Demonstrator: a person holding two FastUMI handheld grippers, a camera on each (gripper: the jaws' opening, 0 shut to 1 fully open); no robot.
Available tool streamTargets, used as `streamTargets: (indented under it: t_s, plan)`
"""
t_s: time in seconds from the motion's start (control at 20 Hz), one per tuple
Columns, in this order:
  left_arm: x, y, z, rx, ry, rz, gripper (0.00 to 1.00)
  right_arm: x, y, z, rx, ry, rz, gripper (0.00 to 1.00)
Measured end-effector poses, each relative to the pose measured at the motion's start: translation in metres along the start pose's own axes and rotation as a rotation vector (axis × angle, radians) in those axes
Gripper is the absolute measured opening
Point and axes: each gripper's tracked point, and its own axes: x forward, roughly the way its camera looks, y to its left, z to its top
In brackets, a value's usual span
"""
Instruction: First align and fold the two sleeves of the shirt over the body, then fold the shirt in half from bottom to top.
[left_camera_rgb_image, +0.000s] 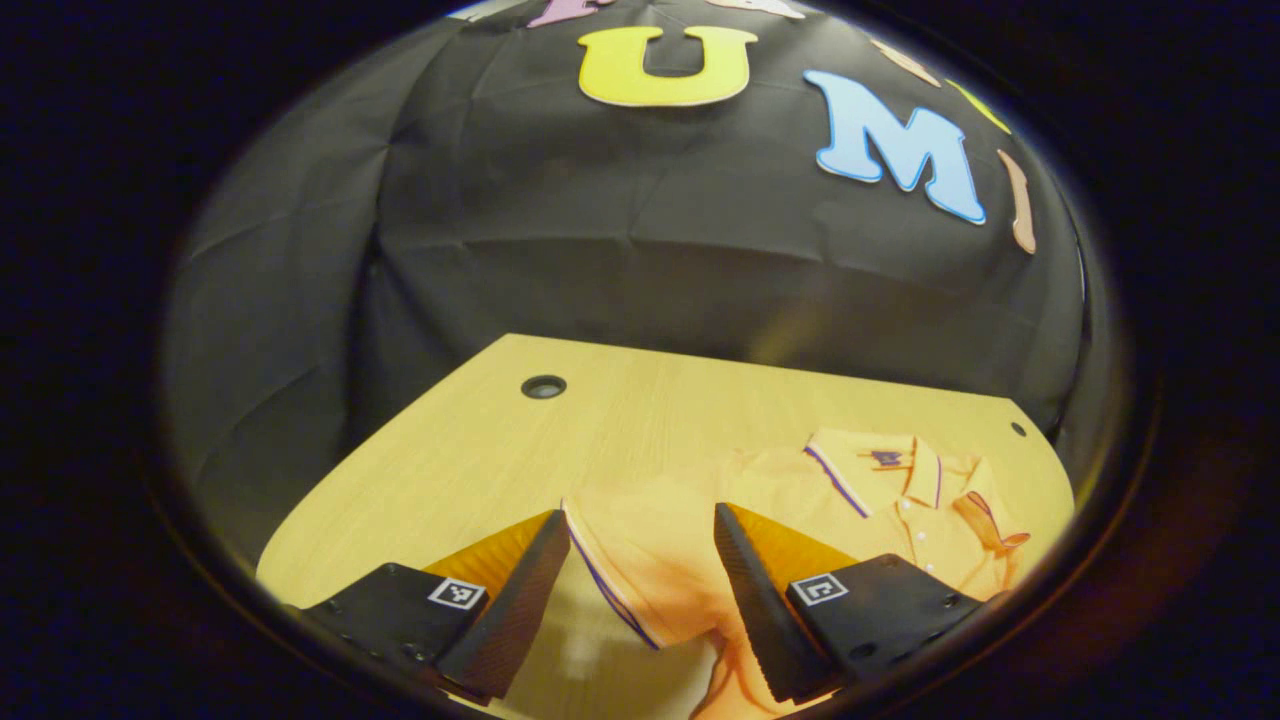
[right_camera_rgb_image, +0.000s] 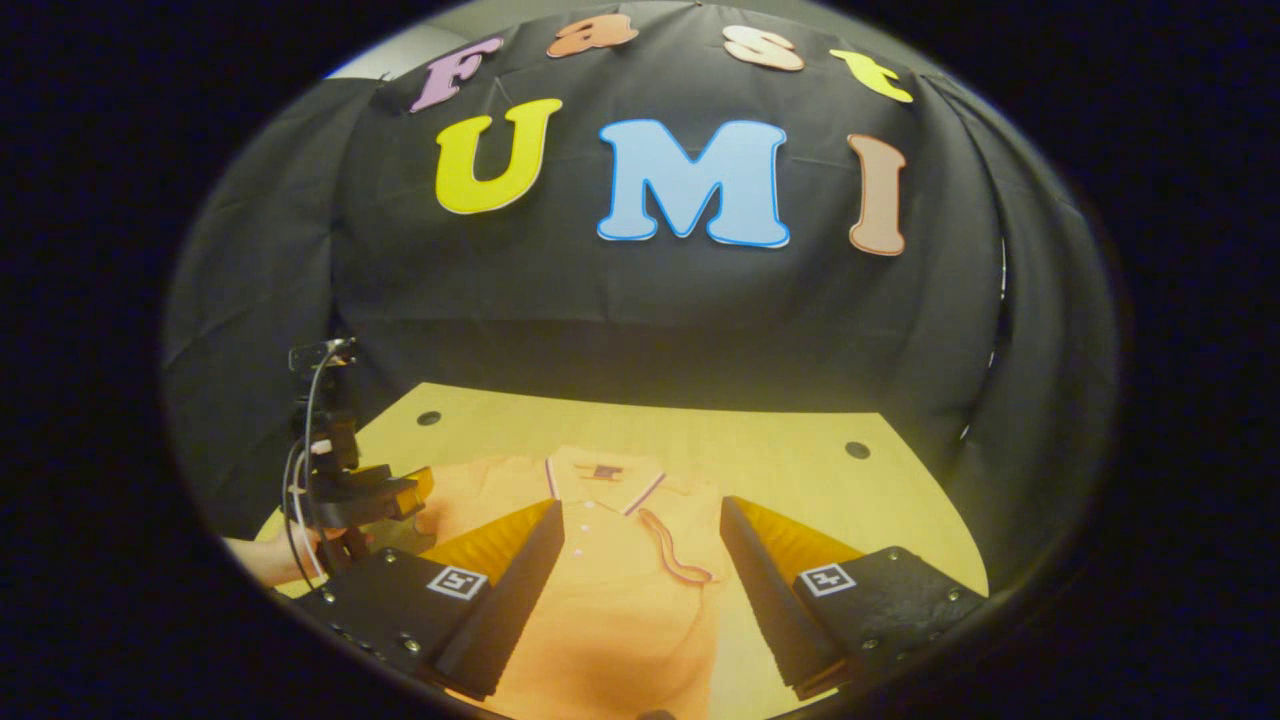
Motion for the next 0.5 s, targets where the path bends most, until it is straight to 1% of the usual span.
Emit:
streamTargets:
  t_s: [0.05,0.2,0.3,0.35,0.4,0.5]
  plan:
    - [0.0,0.002,-0.004,-0.003,0.013,0.005,0.95,-0.004,0.003,-0.005,0.011,0.01,-0.006,0.99]
    - [0.0,0.006,-0.008,0.004,0.04,0.023,0.94,-0.011,0.01,-0.019,0.045,0.043,-0.029,0.96]
    - [0.002,0.009,-0.008,0.019,0.05,0.035,0.95,-0.017,0.013,-0.027,0.059,0.063,-0.039,0.98]
    - [0.006,0.01,-0.01,0.021,0.057,0.037,0.94,-0.021,0.011,-0.029,0.062,0.067,-0.047,0.98]
    - [0.011,0.01,-0.012,0.018,0.067,0.035,0.95,-0.025,0.011,-0.03,0.062,0.068,-0.055,0.98]
    - [0.027,0.009,-0.02,0.011,0.098,0.039,0.94,-0.032,0.009,-0.033,0.059,0.074,-0.066,0.98]
